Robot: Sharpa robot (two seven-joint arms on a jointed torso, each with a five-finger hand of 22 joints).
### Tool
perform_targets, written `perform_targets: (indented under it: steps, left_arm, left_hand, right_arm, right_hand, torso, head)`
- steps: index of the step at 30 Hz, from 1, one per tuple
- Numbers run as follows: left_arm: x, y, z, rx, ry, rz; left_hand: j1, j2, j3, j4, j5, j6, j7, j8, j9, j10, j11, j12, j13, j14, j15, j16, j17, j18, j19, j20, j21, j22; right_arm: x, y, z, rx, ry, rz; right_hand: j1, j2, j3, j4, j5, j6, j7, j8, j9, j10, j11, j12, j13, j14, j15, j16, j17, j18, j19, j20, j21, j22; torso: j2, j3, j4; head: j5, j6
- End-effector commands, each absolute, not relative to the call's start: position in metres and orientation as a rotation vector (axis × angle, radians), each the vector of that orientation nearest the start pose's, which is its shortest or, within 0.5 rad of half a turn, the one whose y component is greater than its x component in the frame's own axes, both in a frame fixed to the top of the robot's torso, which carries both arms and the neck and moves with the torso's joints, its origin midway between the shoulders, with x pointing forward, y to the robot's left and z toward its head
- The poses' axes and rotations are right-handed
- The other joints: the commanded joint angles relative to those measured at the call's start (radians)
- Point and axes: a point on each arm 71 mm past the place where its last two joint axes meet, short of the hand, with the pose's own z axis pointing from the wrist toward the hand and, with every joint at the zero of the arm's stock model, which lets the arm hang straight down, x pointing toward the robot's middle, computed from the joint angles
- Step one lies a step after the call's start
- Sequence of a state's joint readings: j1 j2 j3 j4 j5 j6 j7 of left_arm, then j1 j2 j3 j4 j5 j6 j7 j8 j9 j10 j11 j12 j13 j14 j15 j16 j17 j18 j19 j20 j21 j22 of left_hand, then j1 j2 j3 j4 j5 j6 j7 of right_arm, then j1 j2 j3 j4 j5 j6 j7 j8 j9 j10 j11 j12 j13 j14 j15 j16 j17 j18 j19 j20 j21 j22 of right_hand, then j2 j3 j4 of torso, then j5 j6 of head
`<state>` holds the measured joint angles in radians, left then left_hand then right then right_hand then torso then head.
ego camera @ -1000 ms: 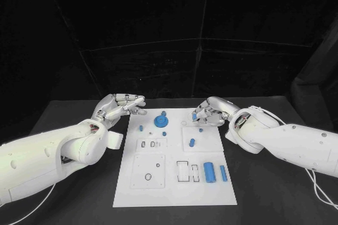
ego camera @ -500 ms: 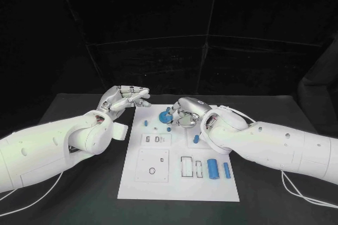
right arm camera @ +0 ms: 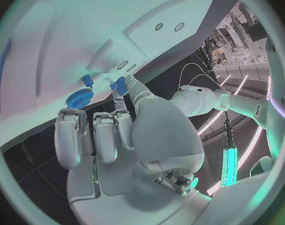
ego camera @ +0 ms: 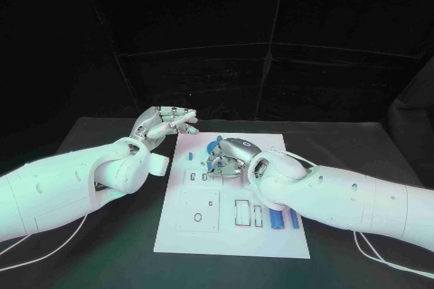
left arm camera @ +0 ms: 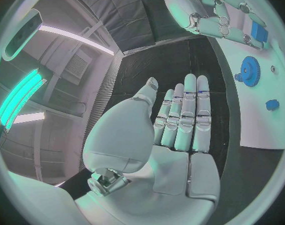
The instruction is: Assemble the parts on the task board
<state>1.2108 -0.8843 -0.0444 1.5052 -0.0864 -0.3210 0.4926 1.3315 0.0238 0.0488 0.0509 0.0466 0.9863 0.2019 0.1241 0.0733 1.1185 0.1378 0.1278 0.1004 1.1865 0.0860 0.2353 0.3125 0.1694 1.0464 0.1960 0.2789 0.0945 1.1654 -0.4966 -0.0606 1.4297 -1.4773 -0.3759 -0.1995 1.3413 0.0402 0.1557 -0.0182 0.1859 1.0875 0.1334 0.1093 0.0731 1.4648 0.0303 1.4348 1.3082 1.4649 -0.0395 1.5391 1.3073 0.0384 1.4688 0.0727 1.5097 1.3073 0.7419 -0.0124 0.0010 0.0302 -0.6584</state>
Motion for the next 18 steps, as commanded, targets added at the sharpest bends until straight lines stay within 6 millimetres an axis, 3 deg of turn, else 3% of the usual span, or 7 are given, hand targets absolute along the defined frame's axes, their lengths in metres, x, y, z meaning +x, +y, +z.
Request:
perform_targets:
  steps: [1, 18]
  left_arm:
    - [0.4938, 0.2346, -0.1651, -0.965, 1.316, -1.539]
    - [0.4943, 0.2348, -0.1653, -0.965, 1.317, -1.54]
  left_hand:
    - [0.003, 0.007, 0.0, -0.006, 0.003, 0.009, 0.0, -0.005, -0.001, 0.006, 0.002, -0.005, 0.001, -0.007, 0.0, -0.004, 0.001, 0.014, 0.002, 0.002, -0.007, -0.002]
    - [0.003, 0.007, 0.0, -0.006, 0.003, 0.009, 0.0, -0.005, -0.001, 0.006, 0.002, -0.005, 0.001, -0.007, 0.0, -0.004, 0.001, 0.014, 0.002, 0.002, -0.007, -0.002]
  right_arm:
    - [0.4719, -0.0495, -0.2048, -0.245, 1.654, 0.794]
    - [0.47, -0.0482, -0.2137, -0.281, 1.701, 0.756]
  right_hand:
    - [-0.011, 0.003, 0.003, 0.001, 0.002, 0.03, -0.025, 0.003, 0.0, 0.024, -0.004, -0.002, 0.149, 0.091, -0.003, -0.003, 0.196, -0.006, 0.025, -0.006, 0.002, 0.114]
    - [-0.022, -0.005, 0.003, 0.004, 0.002, 0.029, -0.024, 0.001, -0.001, 0.023, -0.003, -0.004, 0.148, 0.09, -0.003, -0.004, 0.195, -0.006, 0.025, -0.005, 0.001, 0.113]
  torso:
    - [0.0, 0.0005, 0.0006]
    - [0.0, 0.0, -0.0003]
  head:
    - [0.003, -0.003]
    - [0.007, -0.01]
